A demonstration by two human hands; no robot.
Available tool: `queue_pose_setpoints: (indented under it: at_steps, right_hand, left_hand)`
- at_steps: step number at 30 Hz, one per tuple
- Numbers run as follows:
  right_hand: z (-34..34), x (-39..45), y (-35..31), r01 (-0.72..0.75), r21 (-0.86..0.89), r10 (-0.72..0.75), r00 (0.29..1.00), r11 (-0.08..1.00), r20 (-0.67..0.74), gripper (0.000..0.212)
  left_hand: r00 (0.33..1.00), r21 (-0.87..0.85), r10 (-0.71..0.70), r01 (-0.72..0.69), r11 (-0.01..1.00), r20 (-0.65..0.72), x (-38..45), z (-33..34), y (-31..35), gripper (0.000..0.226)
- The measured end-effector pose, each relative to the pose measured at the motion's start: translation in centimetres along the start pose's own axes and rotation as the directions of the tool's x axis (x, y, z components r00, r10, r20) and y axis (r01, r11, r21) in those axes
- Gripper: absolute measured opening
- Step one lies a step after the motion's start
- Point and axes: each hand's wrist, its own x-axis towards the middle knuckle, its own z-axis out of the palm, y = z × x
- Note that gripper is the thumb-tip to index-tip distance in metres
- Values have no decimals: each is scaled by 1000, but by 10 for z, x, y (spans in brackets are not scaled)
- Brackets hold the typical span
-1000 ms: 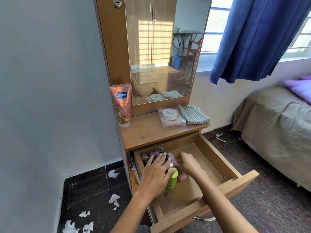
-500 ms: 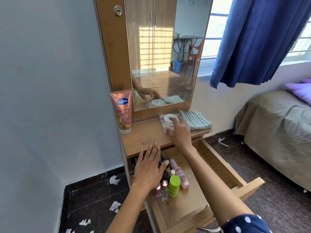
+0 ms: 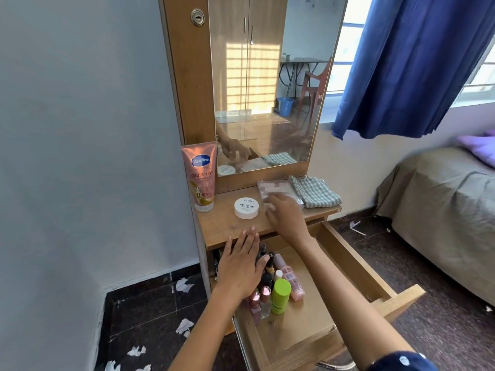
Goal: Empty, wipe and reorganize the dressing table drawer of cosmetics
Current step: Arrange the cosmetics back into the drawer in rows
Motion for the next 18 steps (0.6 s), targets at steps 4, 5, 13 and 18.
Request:
queue_pose_setpoints:
  at_steps: [4,5,13,18]
  right_hand:
    - [1,4,11,-316,-124,318,948,941,-9,53]
    - [3,5,10,-335,-173,343,939,926,16,59]
    - [8,15,6,-354,-201,361,933,913,-2,74]
    - [6,5,5,-316,-177,312,949,932,-51,65]
  left_hand:
    - [1000,-33,-1,2,999,17,1,-1,-1,61]
    - [1000,-35,-1,2,999,21,1,-1,-1,60]
    - [999,-49,-3,5,999,48,1,-6,0,60]
    - [999,-52,-6,8,999,40,2,-4,1,60]
